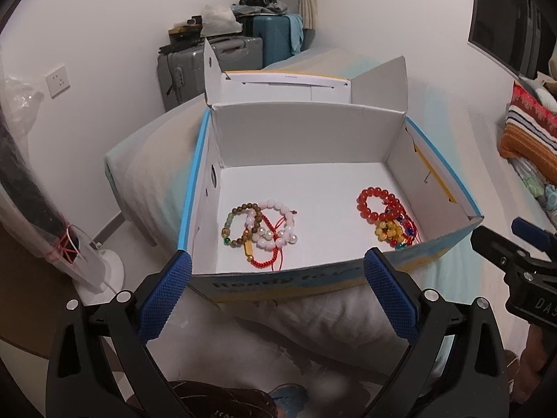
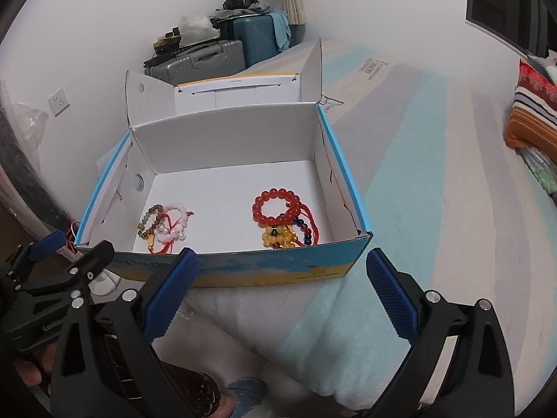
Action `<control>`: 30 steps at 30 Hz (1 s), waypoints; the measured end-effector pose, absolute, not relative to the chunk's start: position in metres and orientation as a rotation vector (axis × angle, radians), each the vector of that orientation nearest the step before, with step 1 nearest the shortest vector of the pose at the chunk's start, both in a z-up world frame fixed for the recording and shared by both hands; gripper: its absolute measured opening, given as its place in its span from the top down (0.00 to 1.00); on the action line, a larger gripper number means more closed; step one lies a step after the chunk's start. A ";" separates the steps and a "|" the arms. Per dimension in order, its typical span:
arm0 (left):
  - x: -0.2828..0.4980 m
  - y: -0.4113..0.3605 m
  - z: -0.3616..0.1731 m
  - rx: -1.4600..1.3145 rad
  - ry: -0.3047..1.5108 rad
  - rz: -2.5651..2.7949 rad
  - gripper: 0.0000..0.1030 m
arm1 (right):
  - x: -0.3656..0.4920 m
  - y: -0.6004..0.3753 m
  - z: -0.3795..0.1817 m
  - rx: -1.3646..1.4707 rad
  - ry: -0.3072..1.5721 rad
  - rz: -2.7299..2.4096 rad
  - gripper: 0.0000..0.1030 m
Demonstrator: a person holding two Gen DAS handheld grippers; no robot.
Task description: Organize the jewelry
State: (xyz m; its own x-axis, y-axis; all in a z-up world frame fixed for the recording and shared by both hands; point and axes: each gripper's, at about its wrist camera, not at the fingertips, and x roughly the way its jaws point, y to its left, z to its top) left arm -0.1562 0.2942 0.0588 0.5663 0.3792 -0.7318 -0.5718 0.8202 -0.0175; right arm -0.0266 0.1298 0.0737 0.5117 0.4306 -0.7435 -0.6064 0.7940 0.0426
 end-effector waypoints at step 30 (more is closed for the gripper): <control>-0.154 0.289 0.060 -0.275 0.799 0.573 0.06 | -0.029 0.134 0.069 -0.255 0.821 0.629 0.09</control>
State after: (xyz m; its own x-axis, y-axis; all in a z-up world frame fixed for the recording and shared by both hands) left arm -0.1535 0.2889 0.0601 0.5571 0.3779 -0.7394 -0.5792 0.8150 -0.0199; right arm -0.0290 0.1341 0.0691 0.5141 0.4212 -0.7472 -0.6114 0.7909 0.0252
